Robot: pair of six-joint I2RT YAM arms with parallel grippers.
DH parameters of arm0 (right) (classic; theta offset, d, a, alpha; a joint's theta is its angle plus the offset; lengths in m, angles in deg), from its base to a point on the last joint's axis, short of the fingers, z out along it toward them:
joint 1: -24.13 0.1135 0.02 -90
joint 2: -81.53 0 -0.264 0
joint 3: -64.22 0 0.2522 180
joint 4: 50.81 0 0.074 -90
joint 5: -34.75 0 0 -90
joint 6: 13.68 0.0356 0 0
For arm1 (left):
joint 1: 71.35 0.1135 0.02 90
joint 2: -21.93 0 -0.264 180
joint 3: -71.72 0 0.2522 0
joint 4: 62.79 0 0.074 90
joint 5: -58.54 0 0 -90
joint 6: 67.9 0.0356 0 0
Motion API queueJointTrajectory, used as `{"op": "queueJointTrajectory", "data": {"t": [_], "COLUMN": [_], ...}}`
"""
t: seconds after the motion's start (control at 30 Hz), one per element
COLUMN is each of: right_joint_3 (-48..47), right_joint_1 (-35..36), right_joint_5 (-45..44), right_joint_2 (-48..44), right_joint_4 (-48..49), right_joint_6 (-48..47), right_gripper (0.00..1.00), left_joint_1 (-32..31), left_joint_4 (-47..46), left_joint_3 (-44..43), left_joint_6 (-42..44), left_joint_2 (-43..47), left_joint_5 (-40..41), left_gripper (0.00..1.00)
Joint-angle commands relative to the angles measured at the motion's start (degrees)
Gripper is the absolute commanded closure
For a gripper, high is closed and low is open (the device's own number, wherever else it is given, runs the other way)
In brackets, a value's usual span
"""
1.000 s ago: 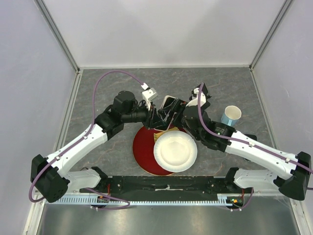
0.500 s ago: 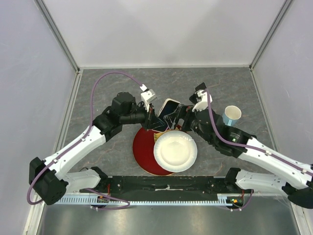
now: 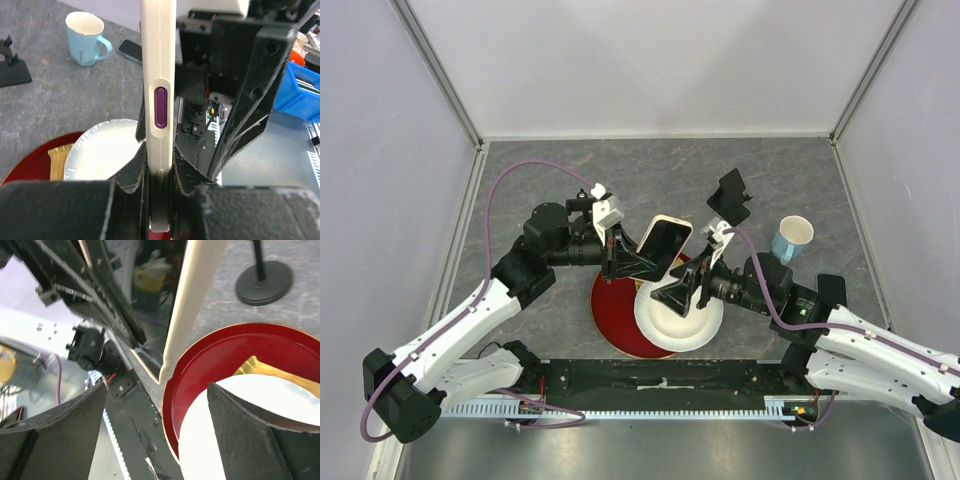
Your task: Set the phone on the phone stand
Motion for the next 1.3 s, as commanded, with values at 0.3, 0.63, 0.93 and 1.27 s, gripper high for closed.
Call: {"op": "queueJointTrajectory", "data": {"t": [0.3,0.63,0.93,1.27], "right_joint_3": [10.06,7.16,3.30,5.49], "right_joint_1": [0.23,0.14,0.14,0.14], "right_joint_5": [7.95,7.32,8.55,8.29], "right_joint_2": [-1.53,1.71,6.20,0.59], "right_joint_4": [31.06,32.90,33.79,22.89], "right_joint_6": [-0.10,-1.16,-0.54,-4.49], "right_gripper": [0.35,0.50,1.00,1.00], "left_joint_1": [-0.10,-0.11,-0.10,0.33], "left_joint_4": [-11.95,-15.81,-24.17,-12.31], "left_joint_3": [-0.18,-1.51,4.29,3.68], "left_joint_6": [-5.25,-11.58,-13.96,-7.37], "left_joint_2": [1.18,2.59,5.04,8.65], "left_joint_5": [-5.50,-4.18,-6.46,-0.93], "left_gripper": [0.98,0.98,0.98,0.29]}}
